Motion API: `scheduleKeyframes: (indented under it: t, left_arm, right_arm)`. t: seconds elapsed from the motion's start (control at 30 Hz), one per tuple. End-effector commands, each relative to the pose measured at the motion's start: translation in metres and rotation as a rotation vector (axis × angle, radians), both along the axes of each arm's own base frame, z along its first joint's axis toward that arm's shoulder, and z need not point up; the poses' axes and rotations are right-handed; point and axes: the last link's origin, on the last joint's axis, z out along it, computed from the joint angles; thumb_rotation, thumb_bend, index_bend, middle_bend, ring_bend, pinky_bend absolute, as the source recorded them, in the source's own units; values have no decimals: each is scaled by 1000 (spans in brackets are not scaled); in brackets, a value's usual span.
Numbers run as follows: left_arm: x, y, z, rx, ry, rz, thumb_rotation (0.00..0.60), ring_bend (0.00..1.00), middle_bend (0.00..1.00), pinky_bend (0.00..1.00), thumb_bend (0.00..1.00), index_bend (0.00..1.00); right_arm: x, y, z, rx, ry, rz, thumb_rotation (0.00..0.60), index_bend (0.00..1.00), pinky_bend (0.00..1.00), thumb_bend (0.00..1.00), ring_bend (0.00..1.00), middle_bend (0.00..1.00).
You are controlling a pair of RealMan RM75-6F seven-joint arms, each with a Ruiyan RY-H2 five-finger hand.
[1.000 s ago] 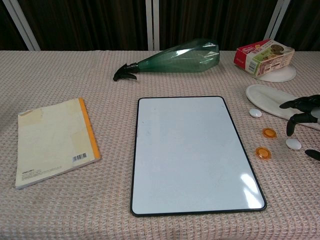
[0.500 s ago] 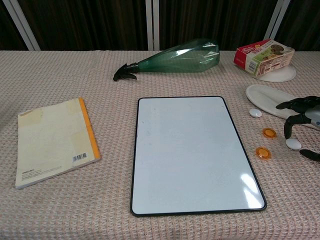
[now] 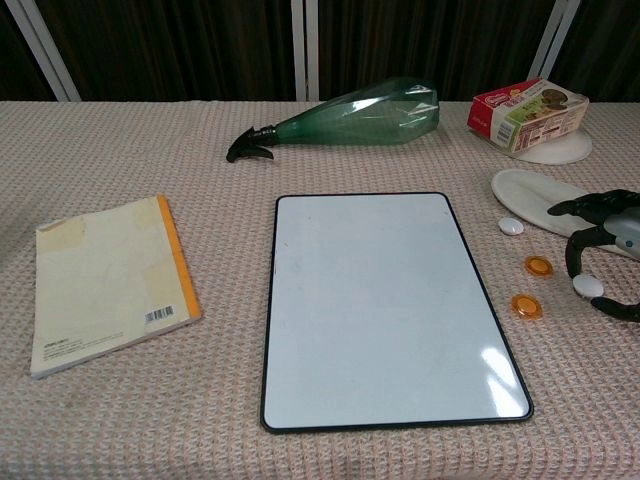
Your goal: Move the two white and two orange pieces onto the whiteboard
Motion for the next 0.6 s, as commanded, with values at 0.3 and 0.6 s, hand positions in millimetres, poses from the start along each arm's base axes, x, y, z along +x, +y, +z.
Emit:
scheduleKeyframes:
  t: [0.3,0.6]
  left_arm:
    - [-2,-1,1,2,-5,5,592,78,75,135,51,85]
    - [-8,-6,4,11,-9,19,589,78,76,134,51,85]
  right_arm:
    - [42,-12,17,-24,-60,153,600,526,0,351,0,31]
    - [124,-42,-4,50,-28,340,600,545,0,354,0,29]
